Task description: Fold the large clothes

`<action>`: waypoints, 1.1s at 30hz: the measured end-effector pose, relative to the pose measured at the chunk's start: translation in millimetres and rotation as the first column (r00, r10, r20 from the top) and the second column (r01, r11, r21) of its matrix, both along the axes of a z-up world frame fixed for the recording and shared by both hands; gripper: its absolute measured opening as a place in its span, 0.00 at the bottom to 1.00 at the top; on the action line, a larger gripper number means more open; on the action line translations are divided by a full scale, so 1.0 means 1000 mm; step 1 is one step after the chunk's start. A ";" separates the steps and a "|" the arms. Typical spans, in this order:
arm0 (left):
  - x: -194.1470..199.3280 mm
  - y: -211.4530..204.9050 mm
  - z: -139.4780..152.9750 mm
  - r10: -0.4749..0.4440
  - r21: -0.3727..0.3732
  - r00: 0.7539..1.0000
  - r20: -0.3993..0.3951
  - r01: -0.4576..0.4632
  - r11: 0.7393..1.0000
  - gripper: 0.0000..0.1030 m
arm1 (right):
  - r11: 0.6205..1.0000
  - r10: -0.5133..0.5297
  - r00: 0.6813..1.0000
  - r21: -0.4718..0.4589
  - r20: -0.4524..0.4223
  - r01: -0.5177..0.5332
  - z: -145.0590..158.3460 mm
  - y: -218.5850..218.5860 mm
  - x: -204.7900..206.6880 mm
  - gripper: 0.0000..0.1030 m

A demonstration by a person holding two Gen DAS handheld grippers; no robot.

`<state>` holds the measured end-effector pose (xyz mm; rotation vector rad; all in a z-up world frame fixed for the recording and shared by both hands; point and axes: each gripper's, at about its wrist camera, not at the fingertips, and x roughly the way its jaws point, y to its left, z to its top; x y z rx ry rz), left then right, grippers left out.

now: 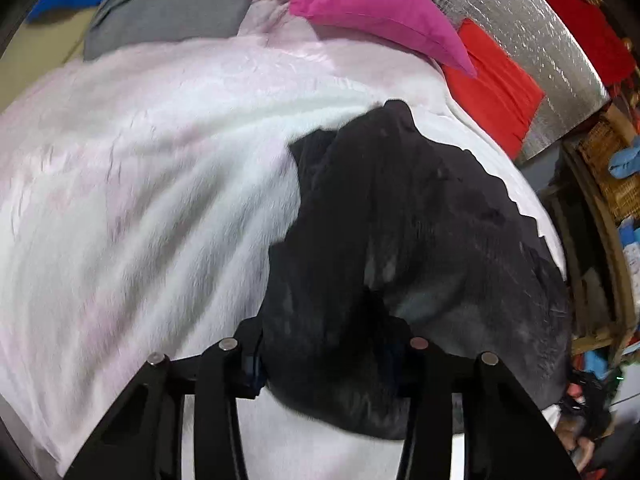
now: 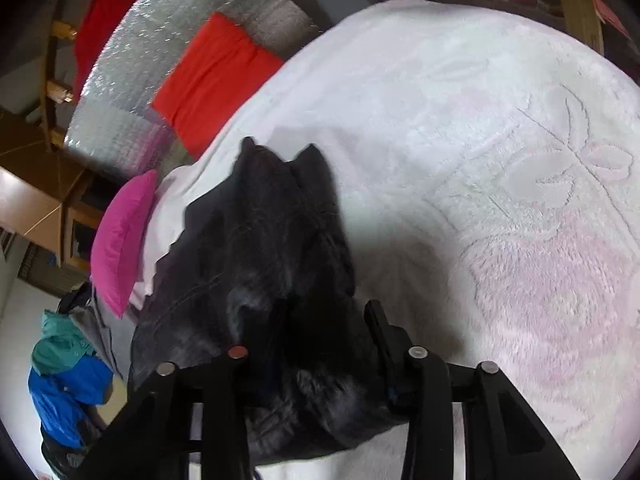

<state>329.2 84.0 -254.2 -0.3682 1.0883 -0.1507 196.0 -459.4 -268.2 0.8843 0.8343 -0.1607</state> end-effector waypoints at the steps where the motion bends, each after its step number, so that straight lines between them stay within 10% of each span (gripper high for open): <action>1: 0.005 -0.004 -0.001 -0.004 0.023 1.000 0.009 0.004 1.000 0.43 | 1.000 0.014 1.000 -0.011 0.011 -0.014 0.005 0.001 -0.001 0.39; 7: -0.003 -0.016 0.003 -0.014 0.143 0.999 0.044 0.008 0.990 0.47 | 1.000 0.007 1.000 -0.016 -0.030 -0.008 -0.017 0.012 -0.016 0.44; 12: -0.041 -0.027 0.049 -0.077 0.335 0.983 0.165 0.018 0.942 0.55 | 0.988 0.013 1.000 -0.154 -0.027 -0.017 0.030 0.021 -0.031 0.68; 14: -0.067 -0.033 0.080 -0.107 0.405 0.958 0.267 -0.010 0.914 0.76 | 0.962 0.015 1.000 -0.274 0.017 -0.010 0.058 0.033 -0.043 0.69; 20: -0.148 -0.063 0.153 -0.212 0.506 0.854 0.476 -0.068 0.860 0.88 | 0.863 0.120 0.984 -0.504 0.134 -0.036 0.133 0.093 -0.101 0.74; 33: -0.264 -0.087 0.247 -0.221 0.425 0.758 0.613 -0.081 0.901 0.93 | 0.783 0.208 0.914 -0.619 0.349 0.058 0.241 0.188 -0.206 0.90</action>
